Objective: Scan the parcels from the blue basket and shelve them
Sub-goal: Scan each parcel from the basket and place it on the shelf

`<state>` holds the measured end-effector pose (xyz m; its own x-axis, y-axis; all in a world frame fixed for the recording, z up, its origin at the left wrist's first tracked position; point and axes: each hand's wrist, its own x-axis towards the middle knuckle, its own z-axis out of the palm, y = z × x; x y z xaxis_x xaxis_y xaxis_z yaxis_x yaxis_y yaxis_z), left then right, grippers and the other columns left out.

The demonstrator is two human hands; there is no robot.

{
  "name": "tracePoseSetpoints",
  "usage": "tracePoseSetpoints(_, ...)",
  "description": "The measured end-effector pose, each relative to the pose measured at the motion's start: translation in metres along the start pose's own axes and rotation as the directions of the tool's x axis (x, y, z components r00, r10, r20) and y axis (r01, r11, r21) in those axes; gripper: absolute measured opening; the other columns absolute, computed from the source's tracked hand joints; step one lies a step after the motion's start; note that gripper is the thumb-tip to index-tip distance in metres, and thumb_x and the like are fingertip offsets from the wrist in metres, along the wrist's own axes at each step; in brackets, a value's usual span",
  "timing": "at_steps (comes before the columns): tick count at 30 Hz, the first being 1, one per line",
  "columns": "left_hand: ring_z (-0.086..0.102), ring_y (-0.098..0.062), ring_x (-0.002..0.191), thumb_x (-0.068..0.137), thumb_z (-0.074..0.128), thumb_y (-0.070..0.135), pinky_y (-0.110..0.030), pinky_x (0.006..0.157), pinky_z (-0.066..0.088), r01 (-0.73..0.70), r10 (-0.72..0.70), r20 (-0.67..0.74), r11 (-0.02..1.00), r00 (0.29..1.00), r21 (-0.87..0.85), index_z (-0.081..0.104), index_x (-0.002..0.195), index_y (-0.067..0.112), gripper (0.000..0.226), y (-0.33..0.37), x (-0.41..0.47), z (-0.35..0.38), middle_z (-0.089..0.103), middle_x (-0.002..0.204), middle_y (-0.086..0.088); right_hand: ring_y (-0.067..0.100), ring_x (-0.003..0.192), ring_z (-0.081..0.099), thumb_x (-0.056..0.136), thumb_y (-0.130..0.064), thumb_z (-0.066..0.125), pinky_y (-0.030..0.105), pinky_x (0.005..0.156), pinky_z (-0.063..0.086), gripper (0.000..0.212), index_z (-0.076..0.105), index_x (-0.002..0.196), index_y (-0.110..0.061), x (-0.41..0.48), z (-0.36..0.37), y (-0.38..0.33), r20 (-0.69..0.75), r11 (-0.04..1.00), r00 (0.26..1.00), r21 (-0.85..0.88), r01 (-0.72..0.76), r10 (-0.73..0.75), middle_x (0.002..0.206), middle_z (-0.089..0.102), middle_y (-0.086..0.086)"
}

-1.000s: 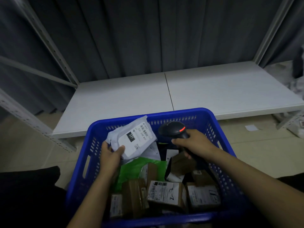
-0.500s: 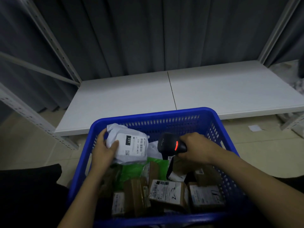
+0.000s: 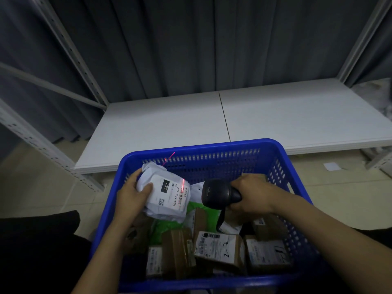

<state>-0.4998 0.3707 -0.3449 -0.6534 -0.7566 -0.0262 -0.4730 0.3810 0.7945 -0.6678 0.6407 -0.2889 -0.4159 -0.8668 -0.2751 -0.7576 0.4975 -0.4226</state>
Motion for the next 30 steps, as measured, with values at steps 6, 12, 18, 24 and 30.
tracePoseSetpoints(6, 0.059, -0.021, 0.107, 0.091, 0.063, 0.021, -0.039, 0.081, 0.055, -0.006, 0.006, -0.001, 1.0, 1.0, 0.007, 0.039, 0.143, 0.026, 0.058, 0.002, 0.0, 0.001, 0.06, 0.127, -0.008, 0.004, 0.076, 0.058, 0.084, -0.031, 0.068, 0.016, 0.066, 0.043, 0.013, 0.056, 0.086, -0.027, 0.0, -0.001, 0.0, -0.019, 0.999, 1.0, 0.046, -0.001, 0.002, 0.084, 0.062, -0.007)
tracePoseSetpoints(12, 0.059, -0.022, 0.103, 0.089, 0.065, 0.015, -0.026, 0.07, 0.047, 0.009, -0.012, -0.036, 0.995, 0.999, -0.098, 0.028, 0.15, 0.026, 0.072, 0.031, 0.0, 0.0, 0.06, 0.125, -0.009, 0.004, 0.077, 0.06, 0.082, -0.031, 0.072, 0.022, 0.069, 0.05, 0.016, 0.058, 0.087, -0.025, -0.007, -0.008, 0.0, -0.18, 0.962, 0.982, 0.273, -0.008, 0.059, 0.082, 0.062, -0.009)
tracePoseSetpoints(18, 0.06, -0.023, 0.094, 0.089, 0.061, 0.011, -0.028, 0.067, 0.045, -0.07, 0.072, -0.005, 0.953, 0.997, -0.296, 0.031, 0.148, 0.029, 0.068, 0.112, 0.011, -0.014, 0.062, 0.108, -0.009, 0.021, 0.062, 0.068, 0.084, -0.025, 0.074, 0.027, 0.06, 0.054, 0.014, 0.067, 0.09, -0.015, -0.027, -0.033, -0.005, -0.398, 0.701, 0.834, 0.713, 0.02, 0.381, 0.069, 0.072, 0.008)
tracePoseSetpoints(24, 0.055, -0.018, 0.111, 0.09, 0.058, 0.011, -0.033, 0.091, 0.044, -0.203, 0.251, 0.03, 0.843, 0.967, -0.497, 0.02, 0.151, 0.034, 0.075, 0.215, 0.011, -0.033, 0.052, 0.129, 0.004, 0.024, 0.061, 0.064, 0.087, -0.017, 0.07, 0.036, 0.066, 0.053, 0.021, 0.067, 0.096, 0.001, -0.053, -0.097, -0.037, -0.497, 0.439, 0.685, 0.854, 0.279, 0.532, 0.068, 0.069, 0.011)
tracePoseSetpoints(30, 0.055, -0.02, 0.114, 0.089, 0.056, 0.007, -0.036, 0.094, 0.047, -0.225, 0.3, -0.028, 0.648, 0.953, -0.728, 0.027, 0.147, 0.027, 0.068, 0.302, 0.002, -0.059, 0.049, 0.132, 0.004, 0.016, 0.088, 0.062, 0.082, -0.025, 0.075, 0.032, 0.079, 0.047, 0.025, 0.067, 0.105, -0.017, -0.074, -0.171, -0.081, -0.663, 0.426, 0.519, 0.747, 0.511, 0.539, 0.091, 0.068, -0.001)
